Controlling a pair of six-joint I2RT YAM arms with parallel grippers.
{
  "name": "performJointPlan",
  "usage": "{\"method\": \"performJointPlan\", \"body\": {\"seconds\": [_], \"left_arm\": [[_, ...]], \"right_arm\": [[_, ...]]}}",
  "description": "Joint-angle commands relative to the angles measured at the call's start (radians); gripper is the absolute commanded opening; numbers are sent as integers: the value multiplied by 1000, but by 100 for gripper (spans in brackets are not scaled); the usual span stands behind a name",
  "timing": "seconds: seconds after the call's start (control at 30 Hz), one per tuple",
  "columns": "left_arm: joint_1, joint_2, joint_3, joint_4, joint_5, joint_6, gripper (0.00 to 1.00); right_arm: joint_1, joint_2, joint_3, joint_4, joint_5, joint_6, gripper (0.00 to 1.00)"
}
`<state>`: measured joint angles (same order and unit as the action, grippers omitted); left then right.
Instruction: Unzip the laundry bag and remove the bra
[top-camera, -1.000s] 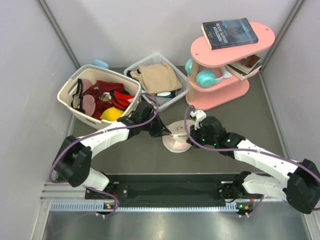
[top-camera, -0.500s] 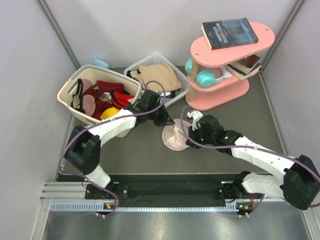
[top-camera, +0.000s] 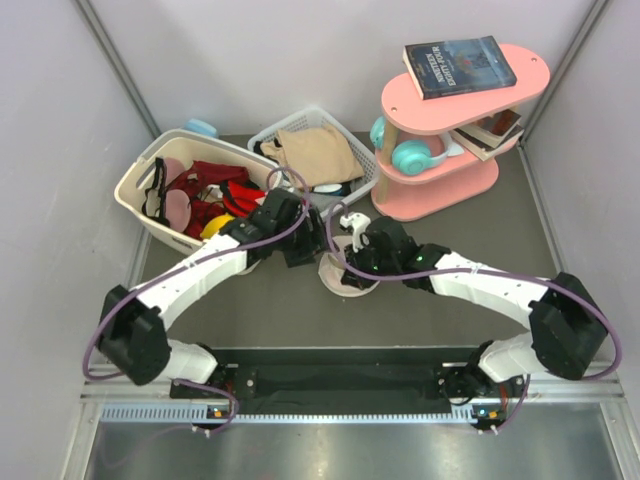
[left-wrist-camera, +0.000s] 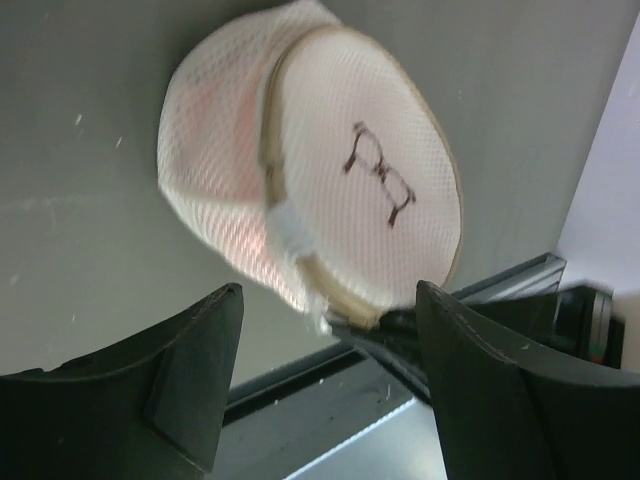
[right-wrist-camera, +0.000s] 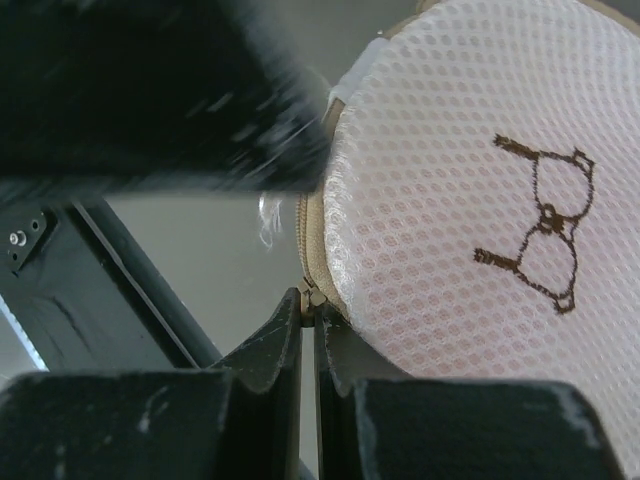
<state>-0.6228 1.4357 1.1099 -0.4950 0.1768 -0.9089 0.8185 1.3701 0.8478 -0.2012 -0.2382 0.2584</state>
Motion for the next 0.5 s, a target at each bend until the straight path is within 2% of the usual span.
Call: {"method": "performJointPlan", "body": {"seconds": [0.0,0.13,0.33,0.4,0.47], "left_arm": [[-14,-118,-106,-13,-14,-82,74],[-14,-136,-179,67,-7,-142,74],[-14,-69,-165,180,12,-171,73],[-14,-44,-160,200,21,-170,68],[-14,-11,-156,213,36,-170,54]], "right_arm": [[36,50,66,62,-33,2,0],[60,75,83,63,-44,-4,0],[79,80,83,51,-42,-15,0],[80,75,85,49,-38,-21,0],[80,73,82,48,-32,-22,0]]}}
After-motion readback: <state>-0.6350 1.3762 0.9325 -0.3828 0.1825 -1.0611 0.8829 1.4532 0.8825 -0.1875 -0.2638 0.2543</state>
